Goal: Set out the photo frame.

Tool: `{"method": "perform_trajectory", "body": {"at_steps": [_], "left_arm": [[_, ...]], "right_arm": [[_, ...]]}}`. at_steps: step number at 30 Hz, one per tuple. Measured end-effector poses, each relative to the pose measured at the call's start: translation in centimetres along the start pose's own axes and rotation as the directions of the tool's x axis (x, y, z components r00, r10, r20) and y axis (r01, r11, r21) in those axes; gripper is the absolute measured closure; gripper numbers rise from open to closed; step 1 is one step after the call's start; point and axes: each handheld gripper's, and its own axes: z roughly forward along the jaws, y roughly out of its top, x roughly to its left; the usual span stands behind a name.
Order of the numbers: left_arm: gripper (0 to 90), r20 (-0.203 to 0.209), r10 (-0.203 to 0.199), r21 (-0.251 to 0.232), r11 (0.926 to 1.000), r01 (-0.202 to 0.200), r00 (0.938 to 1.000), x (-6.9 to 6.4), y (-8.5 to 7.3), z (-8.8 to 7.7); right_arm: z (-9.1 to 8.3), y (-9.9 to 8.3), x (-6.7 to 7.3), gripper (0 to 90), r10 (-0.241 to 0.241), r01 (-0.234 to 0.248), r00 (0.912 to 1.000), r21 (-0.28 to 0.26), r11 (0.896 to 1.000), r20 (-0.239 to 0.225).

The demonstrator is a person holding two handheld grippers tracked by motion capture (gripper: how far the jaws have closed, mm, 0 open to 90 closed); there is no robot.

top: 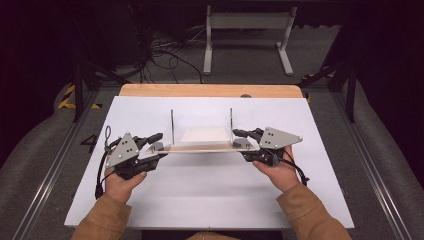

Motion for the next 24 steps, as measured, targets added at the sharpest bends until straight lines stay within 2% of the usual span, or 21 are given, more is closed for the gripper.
{"method": "perform_trajectory", "body": {"at_steps": [2,7,9,11,13,20,24], "left_arm": [[52.4,-0.001,-0.002,-0.002,1.0,0.002,1.0,0.0,0.0,0.0],[52.4,-0.013,-0.004,-0.012,0.9999,0.004,0.9999,0.0,0.0,0.1],[52.4,-0.02,0.007,-0.012,0.9999,-0.007,0.9998,0.0,0.1,0.1],[52.4,-0.021,-0.006,-0.01,0.9999,0.006,0.9998,0.1,0.3,0.2],[52.2,-0.03,0.001,-0.002,1.0,-0.002,0.9996,0.1,0.5,0.2],[52.7,-0.058,0.007,-0.041,0.9991,-0.01,0.9983,0.0,1.7,-0.1],[53.9,-0.095,0.04,-0.047,0.9979,-0.044,0.9947,-0.6,2.6,-0.3]], "right_arm": [[0.0,0.0,0.0,57.0,-0.007,0.007,1.0,-0.001,1.0,-0.002],[0.0,0.2,0.0,61.1,-0.058,0.058,0.9983,0.005,0.998,-0.003],[0.1,0.5,0.1,63.8,-0.108,0.108,0.9941,0.018,0.994,0.002],[0.0,0.7,0.2,65.5,-0.136,0.135,0.9907,0.026,0.99,0.008],[0.1,0.8,0.4,66.9,-0.174,0.174,0.9845,0.031,0.984,0.016],[-0.3,2.0,0.4,68.9,-0.238,0.236,0.9701,0.045,0.971,0.045],[-0.8,2.7,0.7,69.3,-0.269,0.267,0.961,0.038,0.963,0.065]]}}
